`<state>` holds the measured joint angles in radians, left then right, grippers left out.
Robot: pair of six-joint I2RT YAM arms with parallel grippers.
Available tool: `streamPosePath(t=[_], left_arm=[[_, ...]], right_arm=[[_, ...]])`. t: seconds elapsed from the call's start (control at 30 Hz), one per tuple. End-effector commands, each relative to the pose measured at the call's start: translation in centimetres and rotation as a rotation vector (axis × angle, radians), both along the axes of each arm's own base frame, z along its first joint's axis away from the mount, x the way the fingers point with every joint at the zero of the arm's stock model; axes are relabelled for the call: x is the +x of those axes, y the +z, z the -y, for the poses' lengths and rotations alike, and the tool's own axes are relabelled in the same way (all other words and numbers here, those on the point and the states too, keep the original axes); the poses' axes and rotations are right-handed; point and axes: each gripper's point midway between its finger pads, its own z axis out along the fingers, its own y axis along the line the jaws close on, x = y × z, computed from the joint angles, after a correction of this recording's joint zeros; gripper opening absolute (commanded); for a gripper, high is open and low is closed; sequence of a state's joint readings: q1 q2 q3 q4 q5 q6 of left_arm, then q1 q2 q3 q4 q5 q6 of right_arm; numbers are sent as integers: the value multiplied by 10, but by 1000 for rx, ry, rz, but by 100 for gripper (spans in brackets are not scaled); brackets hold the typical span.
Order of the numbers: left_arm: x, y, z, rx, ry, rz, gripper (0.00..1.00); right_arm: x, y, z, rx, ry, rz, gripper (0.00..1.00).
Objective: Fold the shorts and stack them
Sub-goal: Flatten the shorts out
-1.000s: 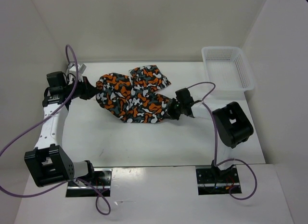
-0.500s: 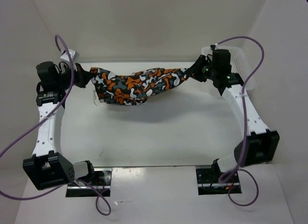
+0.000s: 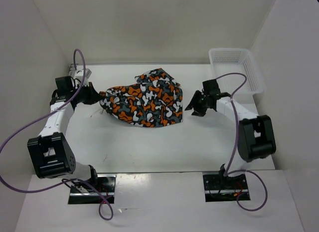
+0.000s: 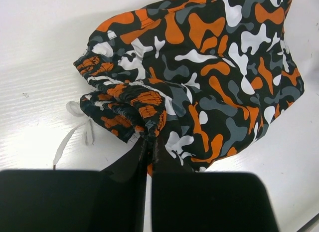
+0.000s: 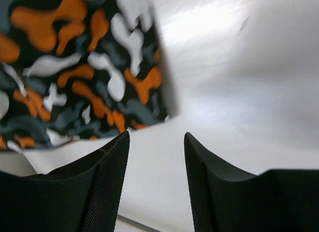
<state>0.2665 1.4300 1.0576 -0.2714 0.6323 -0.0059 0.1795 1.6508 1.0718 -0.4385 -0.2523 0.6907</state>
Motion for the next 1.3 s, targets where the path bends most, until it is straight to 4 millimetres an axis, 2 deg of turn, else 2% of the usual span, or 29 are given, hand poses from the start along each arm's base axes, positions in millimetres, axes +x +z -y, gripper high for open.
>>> streamPosePath(t=[0.0, 0.03, 0.07, 0.17, 0.23, 0.3, 0.43, 0.5, 0.53, 0.57, 0.6, 0.63, 0.7, 0.73, 0.77, 0.8, 0.83, 0.87, 0.9, 0.93, 0.97, 1.0, 1.07, 1.1, 1.13, 1.17, 1.2, 1.23, 1.27], left_arm=[[1, 13, 1, 12, -9, 52, 0], [0, 9, 1, 9, -9, 42, 0], [-1, 9, 1, 9, -9, 42, 0], [-3, 7, 2, 9, -9, 39, 0], [-4, 11, 2, 12, -9, 51, 0], [-6, 14, 3, 12, -9, 52, 0], [-8, 14, 3, 9, -9, 42, 0], [-6, 18, 3, 12, -9, 51, 0], [-7, 19, 4, 6, -16, 52, 0], [-7, 19, 4, 6, -17, 52, 0], [-5, 20, 4, 9, -17, 63, 0], [-1, 20, 4, 2, -26, 65, 0], [9, 24, 2, 6, -26, 80, 0], [22, 37, -1, 10, -34, 115, 0], [29, 50, 1, 3, -54, 144, 0], [36, 64, -1, 13, -54, 176, 0], [41, 81, -3, 25, -55, 215, 0], [49, 112, -9, 48, -46, 287, 0], [50, 128, -10, 60, -46, 324, 0], [51, 136, -16, 68, -33, 341, 0], [49, 146, -20, 76, -23, 363, 0], [46, 151, -19, 81, -23, 376, 0], [39, 133, -17, 64, -22, 324, 0], [31, 127, -16, 64, -10, 300, 0], [21, 99, -15, 48, 0, 230, 0], [13, 83, -12, 36, 1, 190, 0], [0, 73, -10, 31, 10, 153, 0], [-12, 58, -6, 18, 10, 110, 0], [-30, 26, -2, -1, 20, 22, 0]], right_arm=[[-24, 5, -27, -28, 47, 71, 53], [-27, 3, -35, -19, 59, 76, 56], [-36, -9, -52, 7, 87, 32, 58], [-36, -25, -70, 30, 83, 3, 62], [-26, -27, -75, 43, 75, 23, 69], [-23, -40, -76, 36, 65, -12, 69], [-3, -47, -85, 50, 58, 8, 68], [9, -58, -82, 17, 26, 10, 46], [21, -51, -84, 10, 16, 34, 31], [29, -50, -77, -13, -12, 39, 7], [37, -43, -74, -13, -16, 53, 0], [62, -23, -68, -2, -40, 100, 0], [82, 12, -56, -1, -57, 153, 0], [111, 56, -45, 10, -76, 253, 0], [116, 76, -36, 9, -76, 261, 0], [135, 129, -37, 50, -60, 357, 0], [143, 147, -24, 39, -52, 388, 0], [140, 160, -23, 27, -41, 383, 0], [145, 197, -18, 36, -35, 456, 0], [139, 211, -19, 31, -9, 479, 0], [136, 215, -13, 29, -17, 478, 0], [128, 211, -15, 31, 6, 462, 0], [111, 203, -7, 29, 2, 425, 0], [95, 166, 0, 22, -2, 334, 0], [82, 151, 4, 24, -3, 291, 0], [69, 154, 12, 37, -22, 302, 0], [45, 115, 17, 37, -23, 205, 0], [32, 105, 17, 45, -16, 186, 0], [7, 88, 19, 45, -24, 141, 0]])
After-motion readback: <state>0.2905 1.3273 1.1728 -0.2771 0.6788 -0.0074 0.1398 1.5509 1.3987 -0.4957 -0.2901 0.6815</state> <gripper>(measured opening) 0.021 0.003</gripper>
